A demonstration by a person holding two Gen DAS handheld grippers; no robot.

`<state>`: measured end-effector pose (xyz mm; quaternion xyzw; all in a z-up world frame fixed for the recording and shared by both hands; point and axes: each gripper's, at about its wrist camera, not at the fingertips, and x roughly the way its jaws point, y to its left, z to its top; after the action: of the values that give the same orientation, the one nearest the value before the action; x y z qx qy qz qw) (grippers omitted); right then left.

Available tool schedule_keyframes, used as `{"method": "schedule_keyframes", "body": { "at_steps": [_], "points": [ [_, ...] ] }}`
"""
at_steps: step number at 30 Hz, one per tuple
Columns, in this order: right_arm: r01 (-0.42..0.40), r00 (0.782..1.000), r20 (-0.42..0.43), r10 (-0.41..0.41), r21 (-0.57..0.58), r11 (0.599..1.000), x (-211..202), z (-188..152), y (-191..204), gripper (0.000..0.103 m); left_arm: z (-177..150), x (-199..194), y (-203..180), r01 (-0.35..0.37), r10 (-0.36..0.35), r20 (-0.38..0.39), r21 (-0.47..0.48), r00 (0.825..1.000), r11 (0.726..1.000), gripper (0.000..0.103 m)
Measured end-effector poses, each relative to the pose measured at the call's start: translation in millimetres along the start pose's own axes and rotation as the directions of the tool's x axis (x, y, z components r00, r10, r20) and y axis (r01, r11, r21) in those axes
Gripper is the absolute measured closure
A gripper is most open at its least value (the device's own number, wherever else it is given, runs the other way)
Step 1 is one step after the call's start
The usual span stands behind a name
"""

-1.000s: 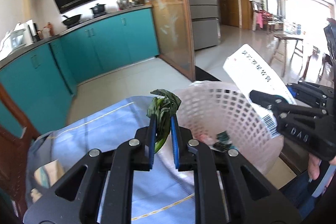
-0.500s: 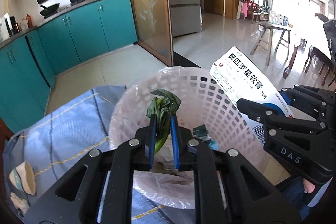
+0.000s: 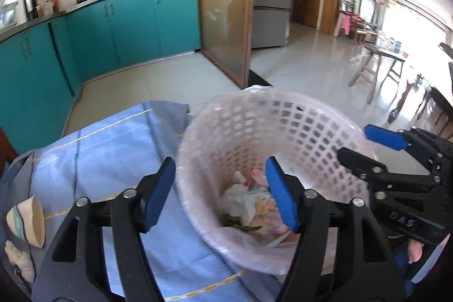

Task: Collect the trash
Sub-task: 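Carry the box and leaf over the basket and open both grippers, then grasp the white tissue with the left gripper while the right gripper moves to the paper cup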

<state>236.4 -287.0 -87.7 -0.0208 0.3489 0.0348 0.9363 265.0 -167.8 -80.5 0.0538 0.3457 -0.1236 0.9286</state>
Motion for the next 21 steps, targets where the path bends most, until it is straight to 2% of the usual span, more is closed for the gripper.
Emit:
{"method": "schedule_keyframes", "body": {
  "at_steps": [2, 4, 7, 8, 11, 12, 15, 18, 21],
  "points": [
    [-0.004, 1.0, 0.0, 0.004, -0.007, 1.0, 2, 1, 5, 0.04, -5, -5, 13, -0.055, 0.055, -0.003, -0.017, 0.998, 0.998, 0.034],
    [-0.017, 1.0, 0.0, 0.017, -0.015, 1.0, 5, 3, 10, 0.04, -16, -14, 32, -0.148, 0.148, -0.001, -0.036, 0.989, 0.988, 0.034],
    [-0.06, 0.998, 0.005, 0.06, -0.045, 0.997, 7, 6, 27, 0.04, -41, -30, 68, -0.295, 0.295, -0.018, -0.067, 0.955, 0.953, 0.038],
    [-0.078, 0.997, 0.006, 0.079, -0.069, 0.995, 9, 7, 38, 0.04, -48, -34, 79, -0.347, 0.345, -0.029, -0.062, 0.938, 0.936, 0.04],
    [-0.114, 0.993, 0.007, 0.116, -0.144, 0.983, 14, 10, 69, 0.04, -77, -43, 118, -0.503, 0.5, -0.098, -0.019, 0.861, 0.864, 0.048],
    [-0.129, 0.991, 0.005, 0.132, -0.168, 0.977, 15, 11, 80, 0.04, -88, -47, 135, -0.554, 0.548, -0.128, -0.016, 0.827, 0.832, 0.049],
    [-0.207, 0.978, -0.006, 0.21, -0.213, 0.955, 18, 16, 110, 0.04, -109, -55, 171, -0.634, 0.617, -0.19, -0.034, 0.763, 0.773, 0.049],
    [-0.344, 0.938, -0.037, 0.346, -0.234, 0.909, 23, 25, 146, 0.04, -125, -58, 196, -0.653, 0.625, -0.238, -0.061, 0.744, 0.755, 0.049],
    [-0.433, 0.899, -0.066, 0.432, -0.273, 0.859, 30, 31, 179, 0.04, -136, -54, 209, -0.644, 0.606, -0.271, -0.074, 0.748, 0.761, 0.049]
  ]
}}
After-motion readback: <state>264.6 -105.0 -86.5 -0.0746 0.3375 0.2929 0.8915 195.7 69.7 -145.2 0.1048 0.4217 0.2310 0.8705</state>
